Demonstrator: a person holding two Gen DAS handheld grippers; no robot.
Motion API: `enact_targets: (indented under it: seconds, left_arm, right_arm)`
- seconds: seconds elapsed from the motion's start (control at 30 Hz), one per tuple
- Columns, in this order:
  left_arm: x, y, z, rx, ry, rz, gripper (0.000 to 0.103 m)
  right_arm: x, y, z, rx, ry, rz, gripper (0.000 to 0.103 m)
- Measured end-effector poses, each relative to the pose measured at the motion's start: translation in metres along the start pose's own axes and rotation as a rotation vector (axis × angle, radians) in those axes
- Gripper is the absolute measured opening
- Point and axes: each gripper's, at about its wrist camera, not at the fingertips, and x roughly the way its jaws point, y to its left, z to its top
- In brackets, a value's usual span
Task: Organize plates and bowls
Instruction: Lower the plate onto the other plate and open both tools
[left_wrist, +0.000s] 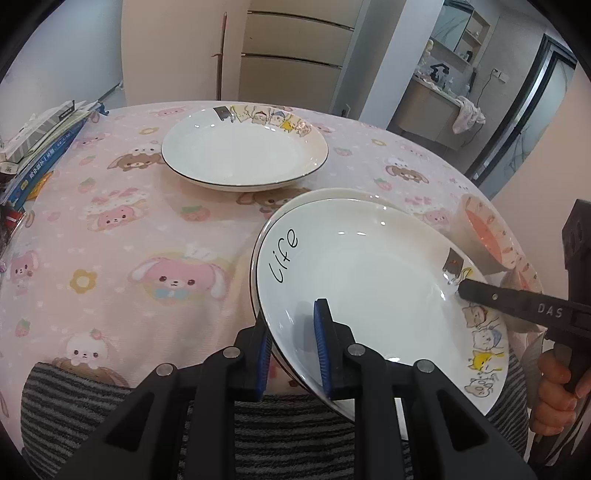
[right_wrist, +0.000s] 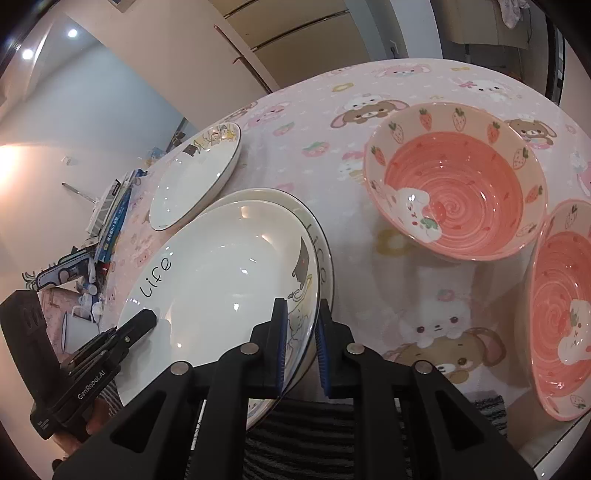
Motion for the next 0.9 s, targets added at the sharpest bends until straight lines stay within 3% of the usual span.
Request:
enact_targets:
  seconds: [0.2,0.6,0.8,0.9]
  left_arm:
    - [0.006,-0.007,-0.005,0.055,-0.017,0.032,0.023]
    - [0.005,-0.016,-0.009,0.124,-0.057,0.095,0.026]
    - [0.007,-0.016,-0.013,0.17,-0.073,0.189,0.027]
    - [0.01,-0.016,-0.014,0.184,-0.061,0.205,0.026]
  right_arm:
    - [0.002,0.004,-0.002,-0.065,0.018,-0.051,0.019]
    - [0.001,0.005,-0.01,-0.097,0.021,-0.073,0.019]
    - [0.003,0.009,-0.016,-0.124,0.029,-0.072,0.019]
    - [0.002,0.017,-0.018,-0.157,0.014,-0.117,0.017]
